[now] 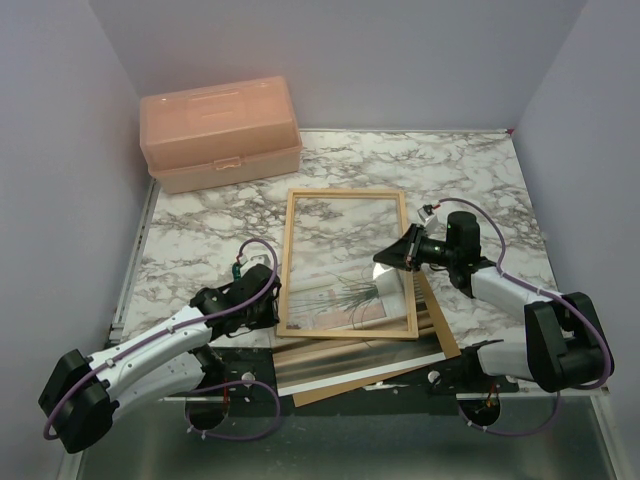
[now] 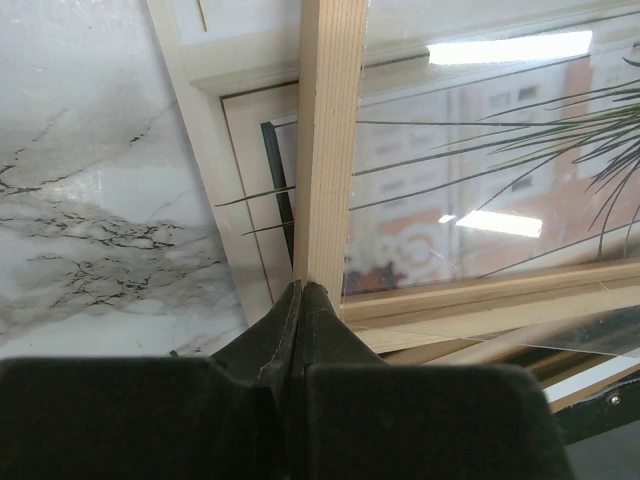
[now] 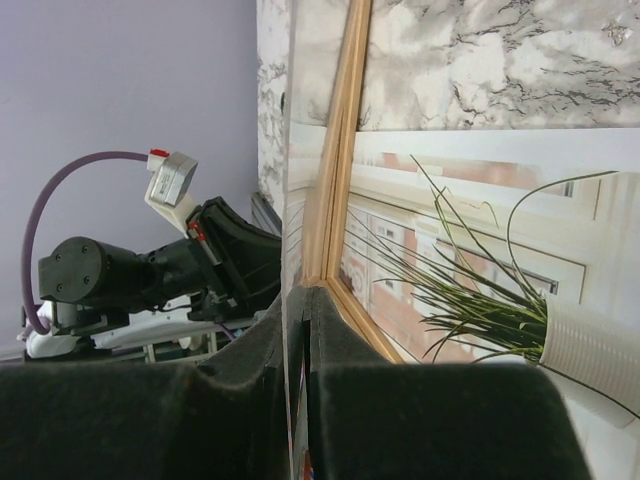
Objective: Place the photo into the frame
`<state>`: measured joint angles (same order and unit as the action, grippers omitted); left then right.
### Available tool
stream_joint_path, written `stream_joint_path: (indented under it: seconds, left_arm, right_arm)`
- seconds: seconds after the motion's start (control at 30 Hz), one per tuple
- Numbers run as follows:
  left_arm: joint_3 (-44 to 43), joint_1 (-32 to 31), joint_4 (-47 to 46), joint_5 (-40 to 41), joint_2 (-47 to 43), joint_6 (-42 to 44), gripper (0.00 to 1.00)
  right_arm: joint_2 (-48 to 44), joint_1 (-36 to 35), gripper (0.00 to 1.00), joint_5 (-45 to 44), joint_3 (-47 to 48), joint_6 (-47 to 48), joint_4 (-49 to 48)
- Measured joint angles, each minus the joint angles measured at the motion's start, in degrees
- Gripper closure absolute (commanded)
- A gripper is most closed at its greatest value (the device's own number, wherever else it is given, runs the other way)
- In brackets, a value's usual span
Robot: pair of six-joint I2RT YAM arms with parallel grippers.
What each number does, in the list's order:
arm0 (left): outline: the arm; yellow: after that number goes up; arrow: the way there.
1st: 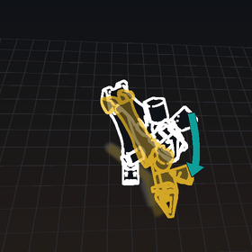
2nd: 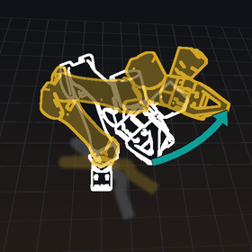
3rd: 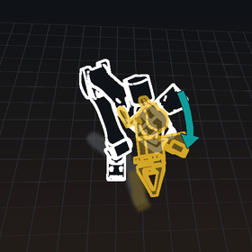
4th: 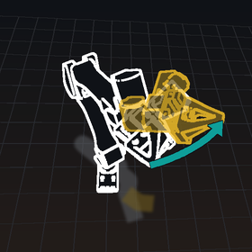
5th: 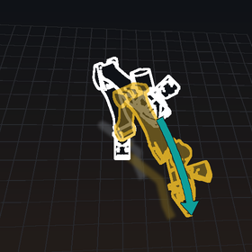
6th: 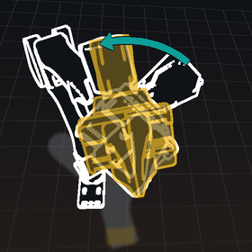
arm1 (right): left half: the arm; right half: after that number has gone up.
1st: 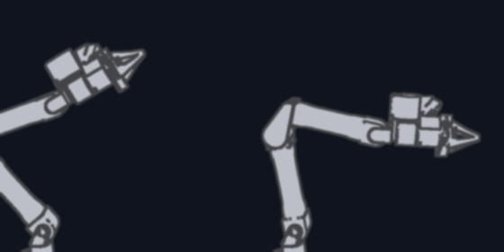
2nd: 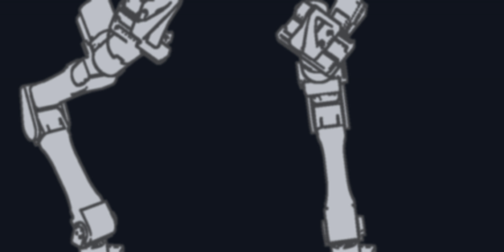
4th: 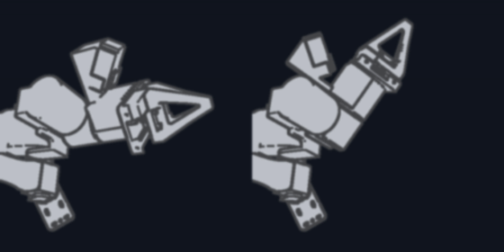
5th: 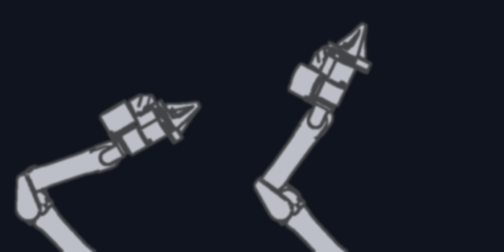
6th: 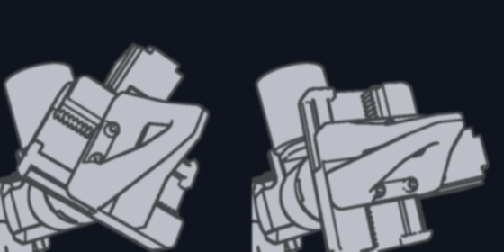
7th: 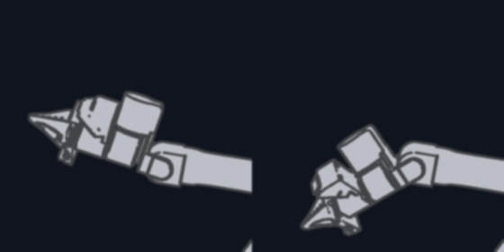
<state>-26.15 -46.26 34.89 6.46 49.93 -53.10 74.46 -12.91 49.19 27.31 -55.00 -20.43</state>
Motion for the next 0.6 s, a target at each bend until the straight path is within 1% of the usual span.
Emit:
stream_joint_path:
  seconds: [0.4,0.6]
  left_arm:
    - [-0.4,-0.3,0.1,0.2,0.7,0.0,1.0]
    - [-0.5,-0.4,0.2,0.3,0.9,0.1,1.0]
  right_arm:
    - [0.9,0.0,0.91,-0.9,-0.1,4.3,1.7]
    - [1.5,0.0,0.91,-1.4,-0.3,4.1,1.2]
